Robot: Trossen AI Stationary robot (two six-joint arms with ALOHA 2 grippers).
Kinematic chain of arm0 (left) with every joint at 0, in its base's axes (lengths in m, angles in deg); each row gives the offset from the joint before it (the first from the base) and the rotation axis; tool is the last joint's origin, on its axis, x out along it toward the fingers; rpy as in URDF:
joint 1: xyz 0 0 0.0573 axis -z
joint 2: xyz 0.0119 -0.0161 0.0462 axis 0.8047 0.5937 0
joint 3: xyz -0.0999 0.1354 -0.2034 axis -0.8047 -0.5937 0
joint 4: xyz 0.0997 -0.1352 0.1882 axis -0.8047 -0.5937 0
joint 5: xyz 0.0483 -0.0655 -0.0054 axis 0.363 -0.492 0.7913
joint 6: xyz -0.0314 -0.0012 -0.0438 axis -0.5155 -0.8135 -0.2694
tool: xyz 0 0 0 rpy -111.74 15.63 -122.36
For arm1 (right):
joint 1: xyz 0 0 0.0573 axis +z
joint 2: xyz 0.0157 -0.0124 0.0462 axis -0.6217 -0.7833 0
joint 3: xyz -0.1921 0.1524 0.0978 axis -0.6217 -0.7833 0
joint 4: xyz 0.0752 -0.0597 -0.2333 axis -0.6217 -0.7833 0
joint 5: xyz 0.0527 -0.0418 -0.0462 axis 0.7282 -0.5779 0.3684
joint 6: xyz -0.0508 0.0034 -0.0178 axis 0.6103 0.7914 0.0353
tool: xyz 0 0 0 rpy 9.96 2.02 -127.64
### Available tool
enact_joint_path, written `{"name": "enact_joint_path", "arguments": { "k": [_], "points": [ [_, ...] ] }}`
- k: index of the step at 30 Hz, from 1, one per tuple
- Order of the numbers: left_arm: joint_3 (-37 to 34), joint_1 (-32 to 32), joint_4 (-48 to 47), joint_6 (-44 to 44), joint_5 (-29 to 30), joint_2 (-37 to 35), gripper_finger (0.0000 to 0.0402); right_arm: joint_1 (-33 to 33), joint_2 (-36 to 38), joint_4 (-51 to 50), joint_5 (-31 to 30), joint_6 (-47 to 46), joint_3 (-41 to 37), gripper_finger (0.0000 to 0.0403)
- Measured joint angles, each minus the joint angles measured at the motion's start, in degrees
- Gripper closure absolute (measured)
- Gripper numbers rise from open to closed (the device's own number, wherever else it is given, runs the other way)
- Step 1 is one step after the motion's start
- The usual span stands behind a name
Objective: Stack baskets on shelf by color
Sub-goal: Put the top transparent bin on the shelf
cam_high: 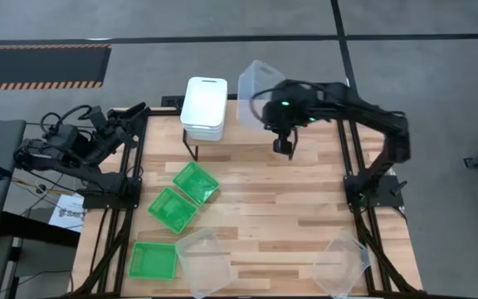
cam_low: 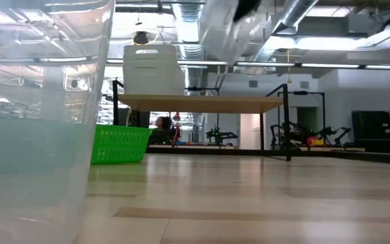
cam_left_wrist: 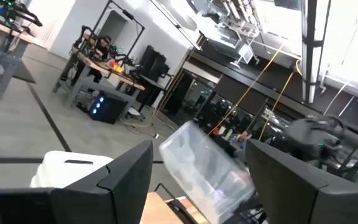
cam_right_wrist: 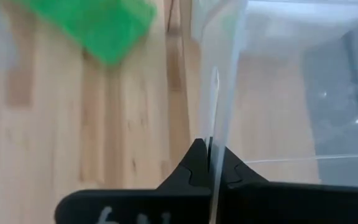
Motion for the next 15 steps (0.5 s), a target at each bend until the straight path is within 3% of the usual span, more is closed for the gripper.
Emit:
{"name": "enact_joint_path", "arguments": {
  "k": [6,15],
  "points": [
    [-0.01,0.0,-4.23,0.16,1.98,0.02,0.0157,-3.99,-10.14,-7.25,2.16,9.03,4.47,0.0402],
    [-0.01,-0.01,-7.21,-4.22,2.6,0.01,0.0157,-6.03,-19.83,-7.79,2.29,9.84,10.72,0.0402]
  ]
}}
